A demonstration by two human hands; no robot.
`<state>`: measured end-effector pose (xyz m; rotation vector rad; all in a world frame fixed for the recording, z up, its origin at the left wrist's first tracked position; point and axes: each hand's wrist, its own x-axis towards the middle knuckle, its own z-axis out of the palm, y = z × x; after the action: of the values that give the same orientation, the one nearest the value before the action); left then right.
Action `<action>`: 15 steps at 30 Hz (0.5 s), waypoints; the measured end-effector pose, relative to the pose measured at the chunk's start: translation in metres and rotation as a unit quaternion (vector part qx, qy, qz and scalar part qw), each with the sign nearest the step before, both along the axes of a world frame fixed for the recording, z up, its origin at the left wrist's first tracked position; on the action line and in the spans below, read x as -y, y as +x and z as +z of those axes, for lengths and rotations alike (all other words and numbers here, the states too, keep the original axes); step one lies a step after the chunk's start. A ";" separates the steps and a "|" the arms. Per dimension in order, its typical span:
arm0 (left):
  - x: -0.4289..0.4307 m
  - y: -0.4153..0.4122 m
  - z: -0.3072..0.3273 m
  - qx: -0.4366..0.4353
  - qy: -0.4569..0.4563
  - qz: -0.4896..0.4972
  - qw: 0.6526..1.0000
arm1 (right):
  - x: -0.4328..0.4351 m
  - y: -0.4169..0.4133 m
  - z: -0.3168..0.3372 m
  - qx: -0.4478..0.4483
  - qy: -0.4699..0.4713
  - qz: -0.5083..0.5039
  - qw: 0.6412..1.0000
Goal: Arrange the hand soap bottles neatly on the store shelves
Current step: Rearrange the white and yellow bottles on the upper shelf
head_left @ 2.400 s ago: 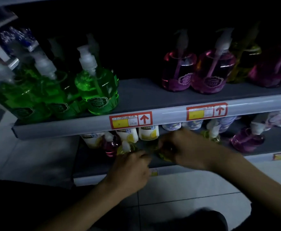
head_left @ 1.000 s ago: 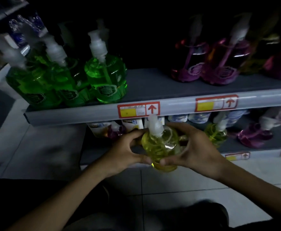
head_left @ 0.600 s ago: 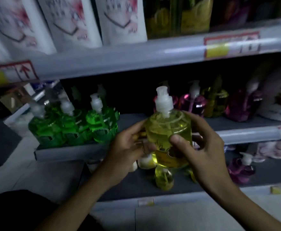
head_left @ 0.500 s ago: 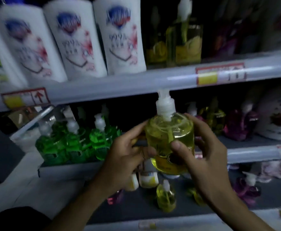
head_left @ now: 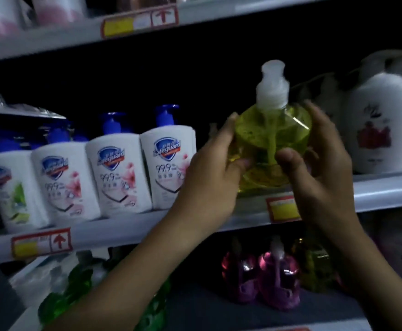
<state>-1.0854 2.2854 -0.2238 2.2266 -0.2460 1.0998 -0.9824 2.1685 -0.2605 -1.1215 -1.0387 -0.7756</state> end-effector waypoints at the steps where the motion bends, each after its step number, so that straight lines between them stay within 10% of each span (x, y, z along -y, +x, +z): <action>1: 0.006 0.012 0.007 -0.009 0.026 0.017 0.999 | 0.004 0.011 0.003 0.002 0.009 0.004 1.000; 15: -0.006 0.066 0.001 -0.104 0.287 0.342 0.889 | 0.000 0.070 -0.011 -0.118 -0.118 -0.145 0.975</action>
<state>-1.0190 2.2912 -0.2231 3.0730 0.3990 1.2214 -0.9123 2.1682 -0.2711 -1.5547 -0.7881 -0.7375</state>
